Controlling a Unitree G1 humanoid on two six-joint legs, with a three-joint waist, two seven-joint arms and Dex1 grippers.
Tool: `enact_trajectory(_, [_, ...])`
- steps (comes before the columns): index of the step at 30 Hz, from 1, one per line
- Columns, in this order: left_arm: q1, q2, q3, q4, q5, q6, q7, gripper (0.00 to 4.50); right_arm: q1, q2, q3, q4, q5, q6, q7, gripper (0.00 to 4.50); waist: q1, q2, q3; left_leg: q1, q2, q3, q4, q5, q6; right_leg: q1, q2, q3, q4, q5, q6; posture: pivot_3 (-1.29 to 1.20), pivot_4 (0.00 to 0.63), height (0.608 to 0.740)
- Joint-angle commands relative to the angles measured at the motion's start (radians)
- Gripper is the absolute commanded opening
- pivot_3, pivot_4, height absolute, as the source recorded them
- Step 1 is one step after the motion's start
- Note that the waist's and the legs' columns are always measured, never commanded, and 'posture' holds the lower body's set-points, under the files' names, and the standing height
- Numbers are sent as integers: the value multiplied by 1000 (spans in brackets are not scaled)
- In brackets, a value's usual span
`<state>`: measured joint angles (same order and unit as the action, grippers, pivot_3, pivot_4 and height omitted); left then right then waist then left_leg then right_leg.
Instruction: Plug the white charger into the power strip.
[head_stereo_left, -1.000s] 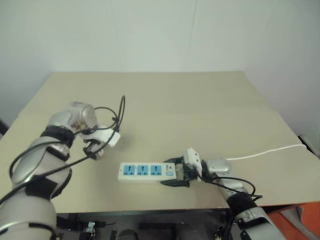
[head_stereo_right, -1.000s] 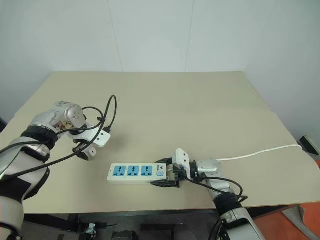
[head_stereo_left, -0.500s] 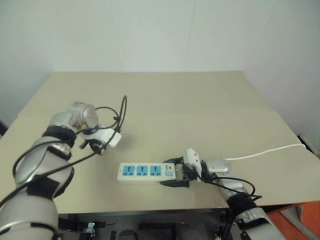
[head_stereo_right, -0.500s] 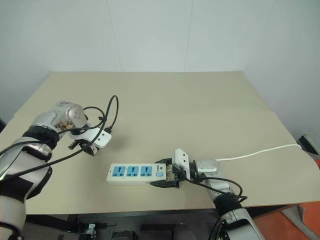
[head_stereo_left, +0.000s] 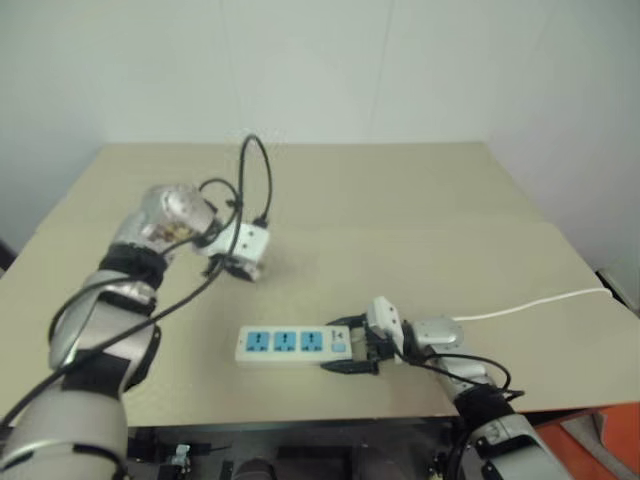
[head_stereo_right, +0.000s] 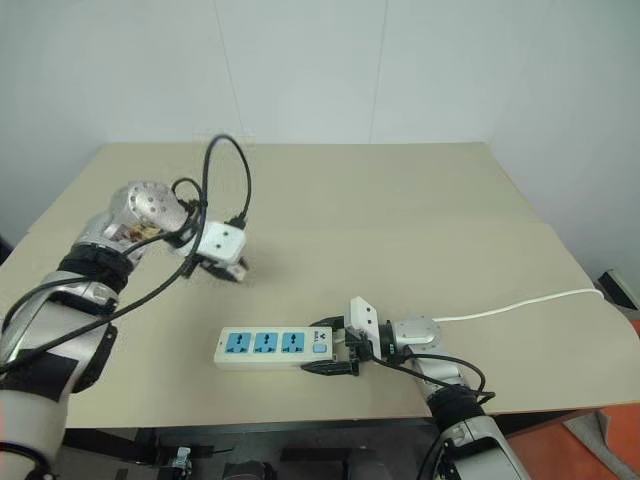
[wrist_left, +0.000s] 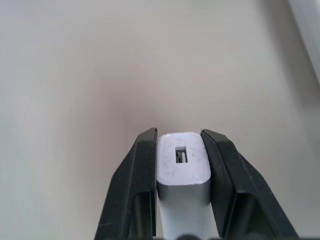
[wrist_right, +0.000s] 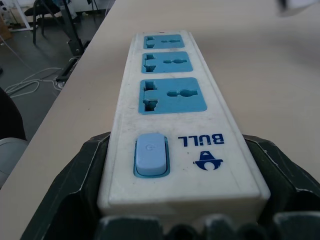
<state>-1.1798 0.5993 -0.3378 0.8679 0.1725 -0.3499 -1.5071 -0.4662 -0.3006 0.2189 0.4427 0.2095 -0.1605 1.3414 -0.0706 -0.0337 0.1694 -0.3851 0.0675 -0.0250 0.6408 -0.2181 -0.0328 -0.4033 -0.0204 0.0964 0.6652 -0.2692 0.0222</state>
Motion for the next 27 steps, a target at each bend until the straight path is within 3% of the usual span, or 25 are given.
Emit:
enact_trajectory(1, [36, -71, 146, -142, -200, 176, 45, 1043, -1, 10, 15, 17, -4, -12, 3, 3409, -1, 0, 0, 0, 0, 0, 0, 0, 0, 0, 0, 0, 0, 0, 0, 0, 150, 740])
enact_trajectory(8, [233, -179, 329, -543, -538, 643, 179, 1043, -2, 23, 22, 35, -10, -27, 2, 3409, -12, 0, 0, 1, 0, -1, 1, 0, 1, 0, 0, 0, 2, 1, -1, 0, 150, 740])
enact_trajectory(14, [399, -141, 345, -767, -718, 859, 140, 1043, -2, 27, 24, 42, -13, -29, 4, 3409, -16, 1, 0, 2, 0, -1, 1, 0, 1, 2, 0, 0, 1, 1, -1, 0, 150, 740])
enact_trajectory(22, [608, -132, 329, -905, -739, 817, 165, 1043, -4, 23, 27, 45, -16, -26, 10, 3409, -14, 1, -1, 4, 0, -1, 1, 0, 0, 4, 0, -1, 0, 1, -1, 0, 150, 740])
enact_trajectory(27, [629, -124, 329, -922, -750, 816, 171, 1043, -7, 23, 29, 52, -19, -30, 11, 3409, -12, 1, -1, 6, 0, -1, 1, 0, 0, 7, 0, -1, -1, 1, -1, 0, 150, 740])
